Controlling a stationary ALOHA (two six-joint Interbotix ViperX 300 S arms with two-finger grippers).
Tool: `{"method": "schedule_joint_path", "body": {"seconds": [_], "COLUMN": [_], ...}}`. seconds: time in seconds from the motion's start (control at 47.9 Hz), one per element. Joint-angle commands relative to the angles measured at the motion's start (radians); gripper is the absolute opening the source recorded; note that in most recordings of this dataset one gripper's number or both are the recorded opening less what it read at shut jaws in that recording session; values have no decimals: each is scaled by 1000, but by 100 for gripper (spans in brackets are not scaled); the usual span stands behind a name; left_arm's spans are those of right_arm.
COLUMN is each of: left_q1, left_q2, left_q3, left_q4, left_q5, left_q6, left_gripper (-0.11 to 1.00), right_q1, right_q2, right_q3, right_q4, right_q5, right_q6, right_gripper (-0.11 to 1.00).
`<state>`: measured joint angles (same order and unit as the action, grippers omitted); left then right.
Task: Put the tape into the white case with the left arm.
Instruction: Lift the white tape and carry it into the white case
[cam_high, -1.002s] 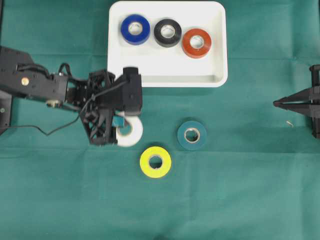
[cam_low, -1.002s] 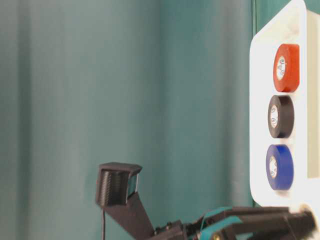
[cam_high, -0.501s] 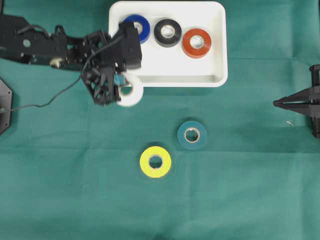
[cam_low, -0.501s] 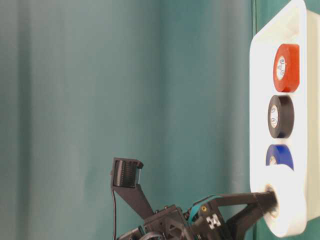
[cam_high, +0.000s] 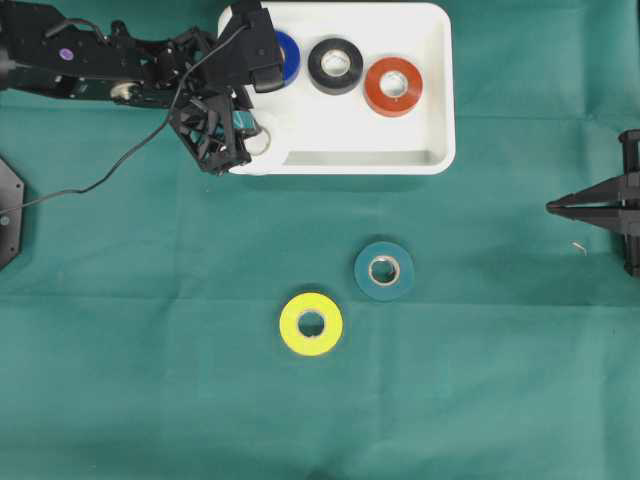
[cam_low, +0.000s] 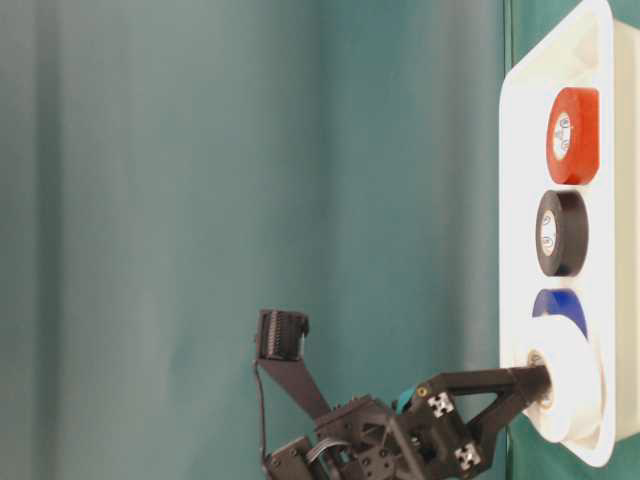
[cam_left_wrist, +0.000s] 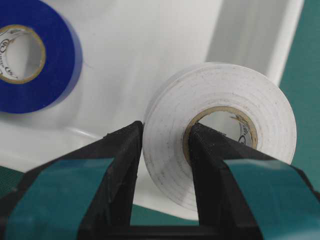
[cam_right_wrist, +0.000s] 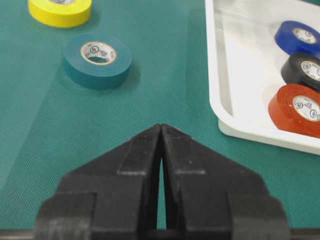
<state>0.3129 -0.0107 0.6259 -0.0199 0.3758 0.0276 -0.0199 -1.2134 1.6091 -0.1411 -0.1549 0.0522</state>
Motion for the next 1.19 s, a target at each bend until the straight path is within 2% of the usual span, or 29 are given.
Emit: {"method": "schedule_joint_path", "body": {"seconds": [0.0,0.376,0.626,0.647,0.814,0.856,1.169], "left_q1": [23,69,74,74,74,75,52], "left_q2": [0,54,57,57,55,54,8], "left_q3": [-32,-72,-80,-80,-72,-72,-60], "left_q4": [2,0,2,2,2,2,0], "left_q5": [-18,-60,-64,-64,-66,-66,-66], "left_q6": [2,67,74,74,74,74,71], "left_gripper": [27,27,28,30,80,87,84], "right_q1": [-2,-2,-2,-2,-2,-2,-2], "right_q2": [8,6,6,6,8,8,6], "right_q3": [-9,-9,-9,-11,-11,-9,-9], "right_q4": [-2,-2,-2,-3,-2,-2,-2], "right_q5": [-8,-8,-9,-9,-9,-8,-8], "right_q6": [0,0,0,0,0,0,0], "right_gripper": [-9,-9,-9,-9,-9,-9,-9]}}
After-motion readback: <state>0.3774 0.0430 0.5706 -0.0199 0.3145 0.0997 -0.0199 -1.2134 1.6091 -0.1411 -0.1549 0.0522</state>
